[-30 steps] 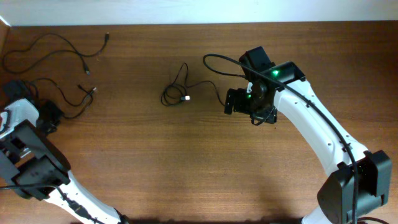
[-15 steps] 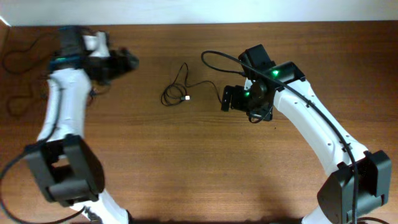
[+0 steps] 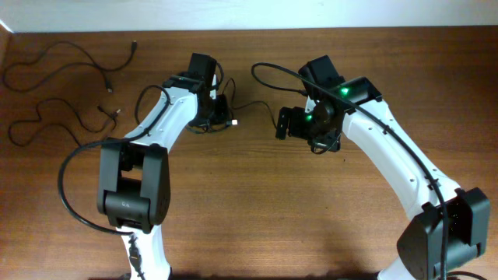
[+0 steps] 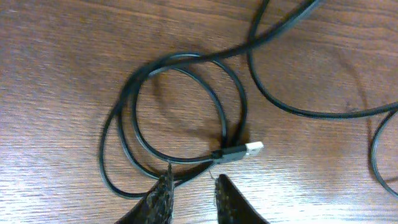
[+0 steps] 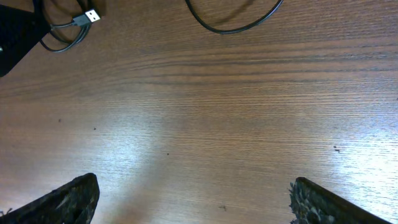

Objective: Untangle cables

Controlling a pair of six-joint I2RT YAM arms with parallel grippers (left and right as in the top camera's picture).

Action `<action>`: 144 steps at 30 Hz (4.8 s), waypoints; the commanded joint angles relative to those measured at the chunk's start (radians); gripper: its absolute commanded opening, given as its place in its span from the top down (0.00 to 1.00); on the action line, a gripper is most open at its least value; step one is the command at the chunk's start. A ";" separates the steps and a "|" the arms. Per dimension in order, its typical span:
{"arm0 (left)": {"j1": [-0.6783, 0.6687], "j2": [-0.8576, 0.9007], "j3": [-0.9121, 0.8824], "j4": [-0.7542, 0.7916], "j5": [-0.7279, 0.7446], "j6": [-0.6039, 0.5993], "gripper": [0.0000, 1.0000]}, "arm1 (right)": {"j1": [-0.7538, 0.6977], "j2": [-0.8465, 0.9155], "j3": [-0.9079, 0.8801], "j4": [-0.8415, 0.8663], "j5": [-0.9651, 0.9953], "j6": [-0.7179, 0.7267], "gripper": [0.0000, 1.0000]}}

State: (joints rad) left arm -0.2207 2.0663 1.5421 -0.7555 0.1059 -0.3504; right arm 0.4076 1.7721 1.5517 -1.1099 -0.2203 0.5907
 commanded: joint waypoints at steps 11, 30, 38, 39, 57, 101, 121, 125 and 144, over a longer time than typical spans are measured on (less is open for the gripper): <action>0.003 0.067 -0.005 0.063 -0.108 -0.154 0.70 | 0.005 0.002 -0.009 -0.007 -0.008 -0.007 0.02; 0.002 -0.165 0.122 0.055 0.270 0.061 1.00 | 0.005 0.002 -0.009 -0.008 -0.010 -0.007 0.02; -0.024 -0.360 0.121 -0.079 0.349 0.061 1.00 | 0.005 0.002 -0.009 0.045 -0.183 -0.011 0.02; -0.030 -0.359 0.121 -0.093 0.310 0.061 1.00 | 0.005 0.002 -0.009 0.059 -0.204 -0.011 0.02; 0.016 -0.414 0.122 -0.038 1.084 0.266 1.00 | -0.154 0.002 -0.009 0.108 0.026 -0.051 0.02; 0.125 -0.490 0.155 0.235 0.979 -0.221 1.00 | -0.293 0.002 -0.009 0.128 -0.484 -0.299 0.02; -0.073 -0.659 0.156 0.121 0.918 0.300 1.00 | -0.300 0.002 -0.009 0.077 -0.641 -0.077 0.02; -0.073 -0.659 0.156 0.103 0.918 0.300 1.00 | -0.222 0.002 -0.009 0.090 -0.465 -0.076 0.02; -0.073 -0.659 0.156 0.101 0.917 0.299 1.00 | -0.048 0.066 -0.009 0.073 -0.325 -0.006 0.05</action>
State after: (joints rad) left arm -0.2935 1.4136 1.6867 -0.6537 1.0309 -0.0704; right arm 0.3553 1.8065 1.5497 -1.0080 -0.5640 0.5797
